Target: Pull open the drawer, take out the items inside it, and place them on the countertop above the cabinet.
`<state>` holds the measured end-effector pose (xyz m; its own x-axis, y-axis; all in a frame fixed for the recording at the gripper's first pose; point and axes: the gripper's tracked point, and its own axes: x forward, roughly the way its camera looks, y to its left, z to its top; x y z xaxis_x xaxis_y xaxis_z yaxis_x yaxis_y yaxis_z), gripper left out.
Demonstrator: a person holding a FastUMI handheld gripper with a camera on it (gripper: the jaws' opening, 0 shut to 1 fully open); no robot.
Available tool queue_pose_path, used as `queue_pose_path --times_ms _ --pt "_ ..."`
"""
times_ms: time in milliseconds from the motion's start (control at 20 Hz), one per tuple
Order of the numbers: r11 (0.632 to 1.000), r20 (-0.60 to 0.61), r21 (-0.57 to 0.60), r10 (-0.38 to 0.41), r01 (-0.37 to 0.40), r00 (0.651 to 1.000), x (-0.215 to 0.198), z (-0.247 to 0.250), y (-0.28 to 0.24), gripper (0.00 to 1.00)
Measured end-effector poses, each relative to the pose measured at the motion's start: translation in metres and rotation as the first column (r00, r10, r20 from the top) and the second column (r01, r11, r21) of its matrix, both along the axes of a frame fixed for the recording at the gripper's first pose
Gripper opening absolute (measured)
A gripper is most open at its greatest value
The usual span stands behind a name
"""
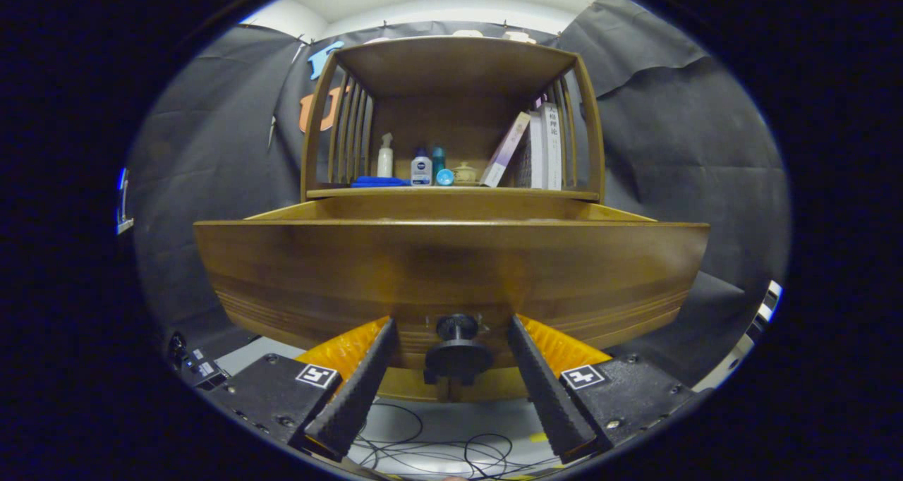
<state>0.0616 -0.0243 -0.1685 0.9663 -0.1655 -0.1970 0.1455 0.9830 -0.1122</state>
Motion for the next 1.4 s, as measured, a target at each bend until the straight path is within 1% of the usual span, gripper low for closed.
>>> queue_pose_path --times_ms 550,850,1100,1400 --pt "1.000 0.000 -0.010 0.014 -0.014 1.000 0.009 0.004 -0.003 1.00" --pt "1.000 -0.008 -0.020 0.019 -0.019 1.000 0.031 0.008 -0.004 1.00" --pt "1.000 -0.022 -0.017 0.014 -0.014 1.000 0.063 0.013 -0.005 1.00" --pt "1.000 -0.048 -0.023 0.003 -0.004 0.999 0.124 0.022 -0.009 1.00"
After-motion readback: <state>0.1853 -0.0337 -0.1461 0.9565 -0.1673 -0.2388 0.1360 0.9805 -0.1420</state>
